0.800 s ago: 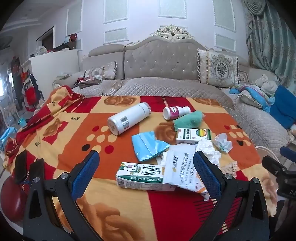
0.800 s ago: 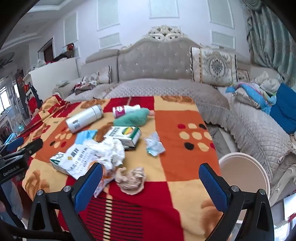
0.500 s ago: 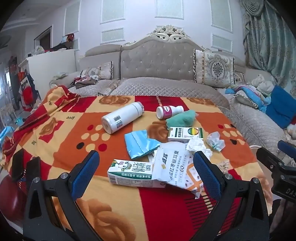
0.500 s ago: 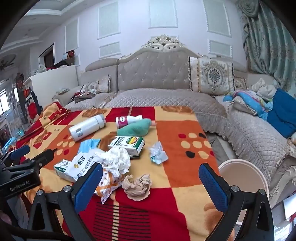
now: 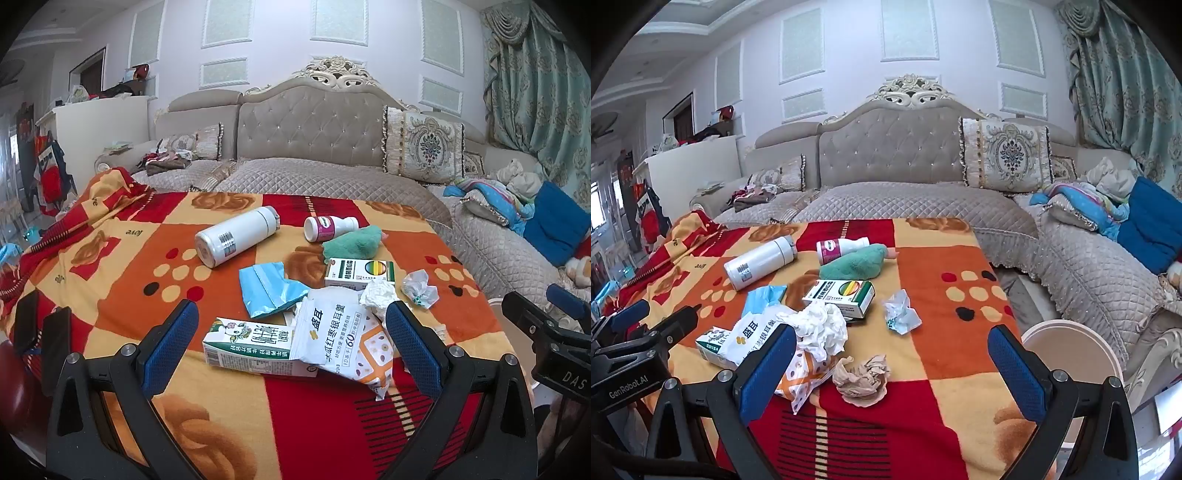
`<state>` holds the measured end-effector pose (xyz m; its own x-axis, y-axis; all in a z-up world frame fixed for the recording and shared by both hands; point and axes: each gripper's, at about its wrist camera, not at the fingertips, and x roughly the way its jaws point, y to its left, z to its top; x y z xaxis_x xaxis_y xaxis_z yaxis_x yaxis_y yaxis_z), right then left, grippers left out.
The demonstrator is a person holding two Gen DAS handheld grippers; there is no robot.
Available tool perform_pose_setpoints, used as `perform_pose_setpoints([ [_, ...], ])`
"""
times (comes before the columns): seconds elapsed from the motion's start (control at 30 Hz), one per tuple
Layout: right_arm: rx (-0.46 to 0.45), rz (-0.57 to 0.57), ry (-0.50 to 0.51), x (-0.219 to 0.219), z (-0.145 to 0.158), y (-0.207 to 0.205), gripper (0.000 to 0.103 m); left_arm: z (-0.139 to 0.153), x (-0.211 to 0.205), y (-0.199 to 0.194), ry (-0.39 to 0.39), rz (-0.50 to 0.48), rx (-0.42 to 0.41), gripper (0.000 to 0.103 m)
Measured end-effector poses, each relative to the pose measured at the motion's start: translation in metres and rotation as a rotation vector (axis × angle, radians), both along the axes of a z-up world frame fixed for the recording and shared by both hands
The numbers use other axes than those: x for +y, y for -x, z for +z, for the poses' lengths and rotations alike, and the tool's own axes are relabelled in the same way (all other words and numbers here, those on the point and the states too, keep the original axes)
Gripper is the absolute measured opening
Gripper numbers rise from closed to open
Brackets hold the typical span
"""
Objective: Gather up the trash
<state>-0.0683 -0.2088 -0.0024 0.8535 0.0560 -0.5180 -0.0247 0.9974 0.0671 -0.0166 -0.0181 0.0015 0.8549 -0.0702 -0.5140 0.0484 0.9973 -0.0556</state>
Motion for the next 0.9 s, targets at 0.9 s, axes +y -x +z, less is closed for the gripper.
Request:
perform_pose_setpoints([
  [0.9, 0.007, -0.022, -0.025, -0.0021, 0.0018, -0.0018, 0.103, -0.0004, -0.0041, -0.0014, 0.014, -0.005, 0.005, 0.101],
])
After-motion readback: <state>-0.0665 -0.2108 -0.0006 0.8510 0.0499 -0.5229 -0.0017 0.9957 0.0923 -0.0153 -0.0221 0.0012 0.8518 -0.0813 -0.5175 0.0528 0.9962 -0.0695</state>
